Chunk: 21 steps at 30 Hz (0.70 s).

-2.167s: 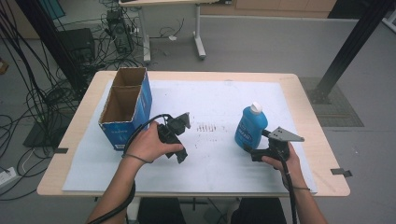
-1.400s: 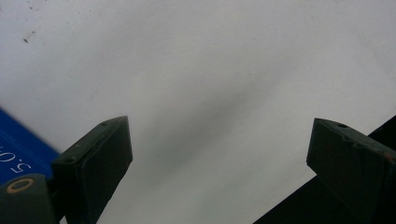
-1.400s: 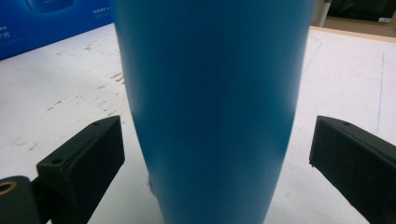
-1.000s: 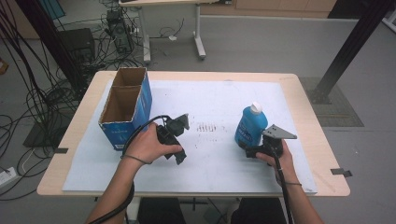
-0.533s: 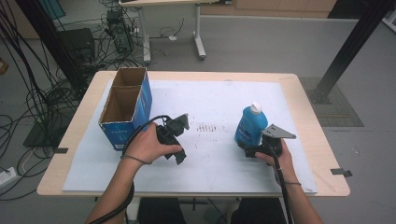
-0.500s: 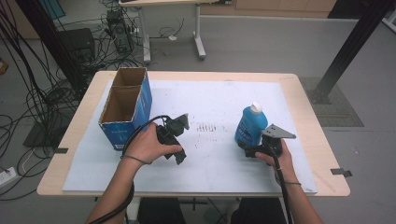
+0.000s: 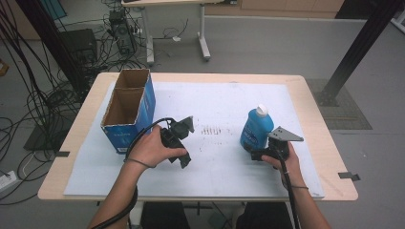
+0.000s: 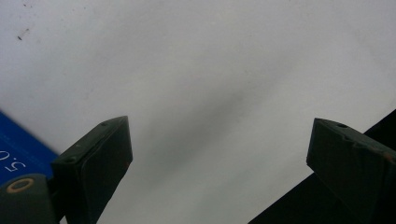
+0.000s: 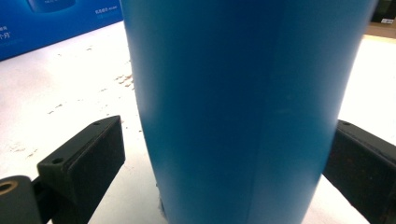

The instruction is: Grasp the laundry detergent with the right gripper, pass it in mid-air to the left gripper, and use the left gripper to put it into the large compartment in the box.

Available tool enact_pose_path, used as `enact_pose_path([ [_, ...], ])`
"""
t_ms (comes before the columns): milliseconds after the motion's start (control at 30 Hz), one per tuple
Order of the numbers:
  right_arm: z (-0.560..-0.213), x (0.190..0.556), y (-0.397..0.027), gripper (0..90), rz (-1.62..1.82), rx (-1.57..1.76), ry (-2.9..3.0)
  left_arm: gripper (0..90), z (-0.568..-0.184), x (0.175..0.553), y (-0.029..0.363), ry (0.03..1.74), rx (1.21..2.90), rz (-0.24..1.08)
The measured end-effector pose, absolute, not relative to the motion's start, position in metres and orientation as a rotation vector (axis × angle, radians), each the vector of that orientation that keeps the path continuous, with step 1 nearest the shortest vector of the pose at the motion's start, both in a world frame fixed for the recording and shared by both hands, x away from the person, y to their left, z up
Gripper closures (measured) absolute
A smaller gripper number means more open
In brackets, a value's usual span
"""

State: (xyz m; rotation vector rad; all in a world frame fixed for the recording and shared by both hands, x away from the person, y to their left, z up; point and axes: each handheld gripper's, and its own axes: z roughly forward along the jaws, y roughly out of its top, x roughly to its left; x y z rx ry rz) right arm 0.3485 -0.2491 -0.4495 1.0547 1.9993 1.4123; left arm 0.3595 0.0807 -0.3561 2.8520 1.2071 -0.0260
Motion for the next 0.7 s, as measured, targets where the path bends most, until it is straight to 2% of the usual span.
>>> enact_pose_path([
  [700, -0.4488, 0.348, -0.2493, 3.1, 1.419, 1.056, 1.992, 7.3, -0.3555, 0.3591, 0.0812, 1.211, 2.849, -0.023],
])
